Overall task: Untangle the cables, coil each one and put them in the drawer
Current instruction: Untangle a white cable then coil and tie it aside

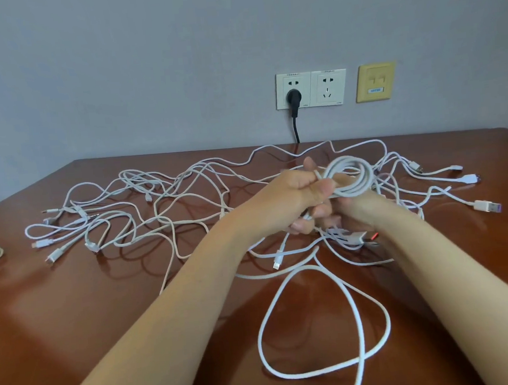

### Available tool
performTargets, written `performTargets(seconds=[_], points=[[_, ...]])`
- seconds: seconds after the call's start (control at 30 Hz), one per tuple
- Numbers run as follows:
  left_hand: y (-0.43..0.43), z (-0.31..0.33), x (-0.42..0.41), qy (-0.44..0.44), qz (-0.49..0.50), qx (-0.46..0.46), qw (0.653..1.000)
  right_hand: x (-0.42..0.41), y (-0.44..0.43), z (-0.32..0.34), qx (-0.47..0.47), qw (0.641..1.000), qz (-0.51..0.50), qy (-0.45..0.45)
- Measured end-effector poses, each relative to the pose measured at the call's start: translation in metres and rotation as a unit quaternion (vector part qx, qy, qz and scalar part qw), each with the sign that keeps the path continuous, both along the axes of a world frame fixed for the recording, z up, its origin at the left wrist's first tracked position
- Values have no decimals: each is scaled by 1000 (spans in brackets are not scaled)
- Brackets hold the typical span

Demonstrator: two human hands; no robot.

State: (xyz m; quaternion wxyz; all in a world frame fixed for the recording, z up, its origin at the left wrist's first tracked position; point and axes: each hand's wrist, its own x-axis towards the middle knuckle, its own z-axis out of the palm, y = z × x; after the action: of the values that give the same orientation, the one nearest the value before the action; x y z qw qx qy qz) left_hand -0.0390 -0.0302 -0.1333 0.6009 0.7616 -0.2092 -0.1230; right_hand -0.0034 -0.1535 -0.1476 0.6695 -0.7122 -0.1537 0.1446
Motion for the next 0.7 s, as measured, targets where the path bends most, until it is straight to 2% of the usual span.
performTargets(seconds=[0.13,0.27,0.37,0.6,0.7], points=[[16,6,7,-71,121,76,987,2,9,-1,-111,980,-105,-130],[21,0,19,-136,233,158,950,5,13,-5,-175,958,-111,-196],[19,-7,22,-145,253,149,945,7,10,-11,-278,925,-94,-240],[12,-14,28,-170,245,103,949,-3,20,-18,-370,881,-31,-292],[14,-15,29,-142,269,100,947,-8,21,-15,-454,823,-27,-340]])
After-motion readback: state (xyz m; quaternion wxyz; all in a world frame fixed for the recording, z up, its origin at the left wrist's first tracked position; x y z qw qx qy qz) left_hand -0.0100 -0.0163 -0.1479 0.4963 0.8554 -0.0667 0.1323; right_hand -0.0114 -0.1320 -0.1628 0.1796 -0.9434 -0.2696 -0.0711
